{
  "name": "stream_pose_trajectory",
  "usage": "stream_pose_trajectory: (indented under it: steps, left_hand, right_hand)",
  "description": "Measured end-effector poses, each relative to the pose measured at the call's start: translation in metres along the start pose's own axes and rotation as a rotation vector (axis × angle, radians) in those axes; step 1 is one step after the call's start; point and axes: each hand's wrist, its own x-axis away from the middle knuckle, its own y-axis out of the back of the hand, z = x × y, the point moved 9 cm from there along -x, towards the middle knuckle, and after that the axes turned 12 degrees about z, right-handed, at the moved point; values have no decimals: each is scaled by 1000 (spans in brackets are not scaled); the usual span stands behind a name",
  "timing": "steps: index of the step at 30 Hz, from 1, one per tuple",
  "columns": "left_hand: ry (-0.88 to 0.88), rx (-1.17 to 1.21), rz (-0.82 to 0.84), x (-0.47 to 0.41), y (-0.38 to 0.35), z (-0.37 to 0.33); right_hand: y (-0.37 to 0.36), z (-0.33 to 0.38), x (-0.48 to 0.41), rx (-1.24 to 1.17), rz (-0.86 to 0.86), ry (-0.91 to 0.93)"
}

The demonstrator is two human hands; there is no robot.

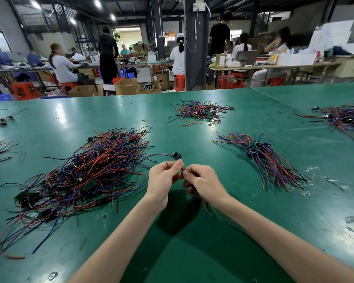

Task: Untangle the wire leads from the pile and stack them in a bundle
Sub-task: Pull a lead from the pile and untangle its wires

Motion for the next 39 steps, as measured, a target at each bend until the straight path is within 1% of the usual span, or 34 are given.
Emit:
stream_pose_trajectory:
  steps: [3, 5, 10, 16, 24, 29, 39]
  left_hand:
    - [-74, -140, -16, 2, -1, -5]
    - [-92, -162, -15, 2, -2, -6]
    - [-84, -156, -40, -1, 3, -7]
    - [-88, -166, -68, -2, 8, -11]
    - [-109, -136, -100, -1, 14, -17]
    - [-135, -117, -145, -1, 21, -26]
    - [-147, -74, -230, -5, 42, -36]
  right_hand:
    - [2, -10, -1, -60, 19, -88]
    - [5, -10, 0, -37, 16, -102]
    - [11, 0, -1, 115, -14, -61]
    - [8, 1, -2, 151, -16, -41]
    - [0, 7, -2, 340, 31, -5]
    - [2, 7, -1, 365, 13, 4]
    - [-10, 4, -1, 434, 79, 3]
